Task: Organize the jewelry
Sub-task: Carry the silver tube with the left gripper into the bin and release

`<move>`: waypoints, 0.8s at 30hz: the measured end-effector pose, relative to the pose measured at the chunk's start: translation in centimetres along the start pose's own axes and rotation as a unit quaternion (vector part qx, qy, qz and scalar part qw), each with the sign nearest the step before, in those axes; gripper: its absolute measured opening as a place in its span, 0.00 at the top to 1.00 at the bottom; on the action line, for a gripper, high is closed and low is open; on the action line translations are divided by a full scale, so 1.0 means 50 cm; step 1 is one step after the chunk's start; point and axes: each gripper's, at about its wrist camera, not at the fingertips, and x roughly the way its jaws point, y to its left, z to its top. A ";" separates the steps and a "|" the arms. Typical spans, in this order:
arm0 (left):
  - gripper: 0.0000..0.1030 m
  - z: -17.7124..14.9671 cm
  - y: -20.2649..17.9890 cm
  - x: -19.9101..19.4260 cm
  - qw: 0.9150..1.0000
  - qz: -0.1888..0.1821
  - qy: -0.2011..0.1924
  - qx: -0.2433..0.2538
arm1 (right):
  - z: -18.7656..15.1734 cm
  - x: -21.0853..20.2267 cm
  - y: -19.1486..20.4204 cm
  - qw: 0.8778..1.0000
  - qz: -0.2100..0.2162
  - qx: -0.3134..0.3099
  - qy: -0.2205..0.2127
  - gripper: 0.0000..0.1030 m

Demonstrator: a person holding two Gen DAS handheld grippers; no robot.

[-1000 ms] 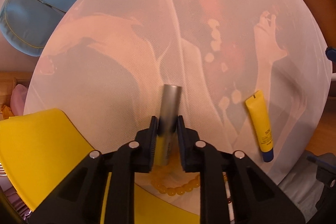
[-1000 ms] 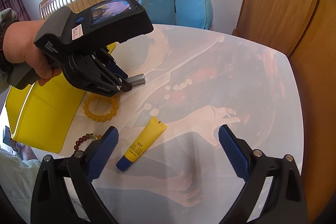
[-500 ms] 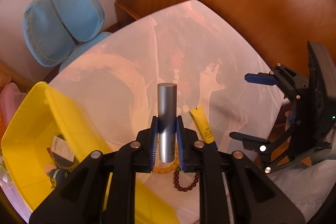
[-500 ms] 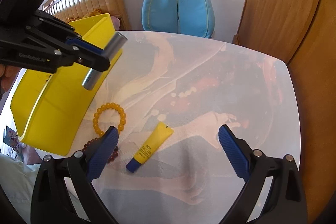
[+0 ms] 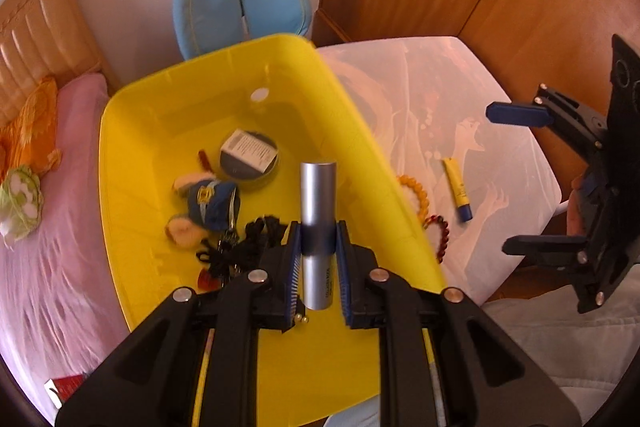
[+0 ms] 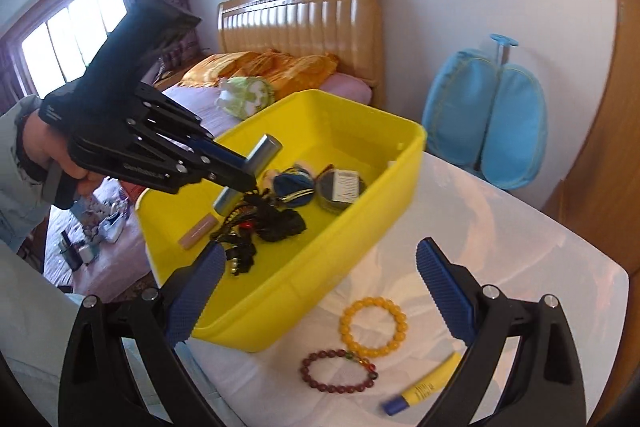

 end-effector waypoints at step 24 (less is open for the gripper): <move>0.82 -0.106 0.072 0.140 0.996 0.013 0.086 -0.035 | 0.029 0.116 0.074 0.994 0.058 -0.074 0.059 0.06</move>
